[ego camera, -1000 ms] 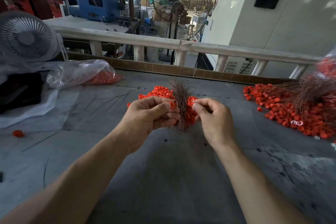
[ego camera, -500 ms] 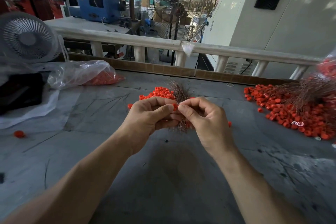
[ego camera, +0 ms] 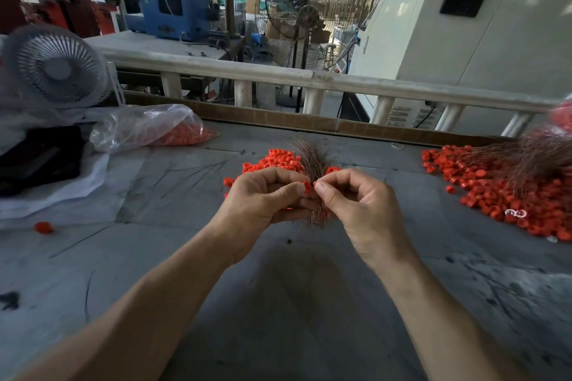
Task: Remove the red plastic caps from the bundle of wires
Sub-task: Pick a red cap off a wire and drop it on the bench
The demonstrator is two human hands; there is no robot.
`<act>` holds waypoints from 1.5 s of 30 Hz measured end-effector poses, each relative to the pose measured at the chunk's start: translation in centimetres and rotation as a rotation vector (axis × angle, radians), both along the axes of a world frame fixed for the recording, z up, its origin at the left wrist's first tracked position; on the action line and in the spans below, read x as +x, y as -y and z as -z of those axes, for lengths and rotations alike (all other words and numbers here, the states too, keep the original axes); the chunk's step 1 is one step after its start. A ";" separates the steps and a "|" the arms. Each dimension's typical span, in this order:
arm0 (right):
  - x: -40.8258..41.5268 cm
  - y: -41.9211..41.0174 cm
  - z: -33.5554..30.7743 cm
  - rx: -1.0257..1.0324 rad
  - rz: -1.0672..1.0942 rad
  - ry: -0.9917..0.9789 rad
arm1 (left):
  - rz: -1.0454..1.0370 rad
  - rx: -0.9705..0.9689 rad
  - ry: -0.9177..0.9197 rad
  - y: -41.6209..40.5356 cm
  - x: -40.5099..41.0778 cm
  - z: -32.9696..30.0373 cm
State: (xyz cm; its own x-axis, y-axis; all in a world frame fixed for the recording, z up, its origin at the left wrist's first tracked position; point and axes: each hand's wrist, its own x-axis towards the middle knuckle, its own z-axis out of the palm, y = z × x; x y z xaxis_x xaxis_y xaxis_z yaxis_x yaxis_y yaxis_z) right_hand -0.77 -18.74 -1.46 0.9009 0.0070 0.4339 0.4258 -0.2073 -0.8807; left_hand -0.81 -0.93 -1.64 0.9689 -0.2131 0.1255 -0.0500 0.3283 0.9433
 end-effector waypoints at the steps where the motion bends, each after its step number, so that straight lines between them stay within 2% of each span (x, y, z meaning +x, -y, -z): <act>1: -0.1 0.0 0.0 0.013 -0.006 0.010 | 0.000 0.001 0.000 0.1 0.0 0.0; 16: -0.7 -0.3 -0.7 -0.248 0.030 0.249 | -0.013 0.015 0.019 0.1 -0.4 -0.4; 27: -1.0 -0.6 -1.1 -0.358 0.144 0.282 | -0.146 0.144 0.166 0.7 -0.9 -0.4; 33: -1.3 -0.8 -1.1 -0.359 0.130 0.307 | -0.110 0.053 0.082 0.7 -0.8 -0.2; 36: -1.5 -1.0 -1.1 -0.437 0.146 0.356 | -0.075 -0.011 0.011 0.5 -0.5 -0.2; 45: -2.0 -2.4 -0.9 -0.660 0.360 0.466 | 0.017 -0.085 -0.140 0.5 -0.7 -0.3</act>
